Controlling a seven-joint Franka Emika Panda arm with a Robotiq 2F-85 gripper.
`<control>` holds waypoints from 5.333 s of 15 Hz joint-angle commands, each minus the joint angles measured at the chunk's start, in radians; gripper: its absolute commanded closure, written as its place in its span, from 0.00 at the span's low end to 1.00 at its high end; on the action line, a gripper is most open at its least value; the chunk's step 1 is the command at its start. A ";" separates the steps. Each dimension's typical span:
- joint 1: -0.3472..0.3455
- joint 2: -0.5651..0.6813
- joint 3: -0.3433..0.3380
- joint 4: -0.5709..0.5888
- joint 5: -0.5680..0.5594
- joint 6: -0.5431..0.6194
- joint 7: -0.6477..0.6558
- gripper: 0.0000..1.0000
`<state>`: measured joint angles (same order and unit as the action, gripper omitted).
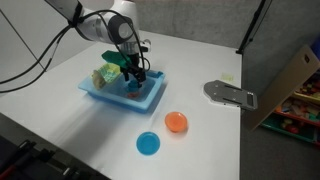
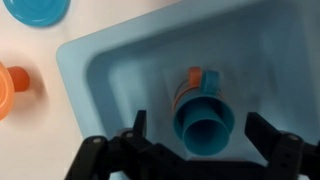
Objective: Put the blue cup on the orange plate
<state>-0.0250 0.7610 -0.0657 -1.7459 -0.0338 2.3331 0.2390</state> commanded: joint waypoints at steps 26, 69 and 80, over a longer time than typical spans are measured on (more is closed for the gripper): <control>0.001 -0.065 0.008 0.009 0.022 -0.007 -0.050 0.84; -0.219 -0.231 -0.203 -0.245 0.016 0.181 -0.059 0.84; -0.228 -0.146 -0.195 -0.216 0.034 0.212 -0.065 0.84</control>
<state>-0.2395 0.5921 -0.2758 -1.9898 -0.0202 2.5385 0.1947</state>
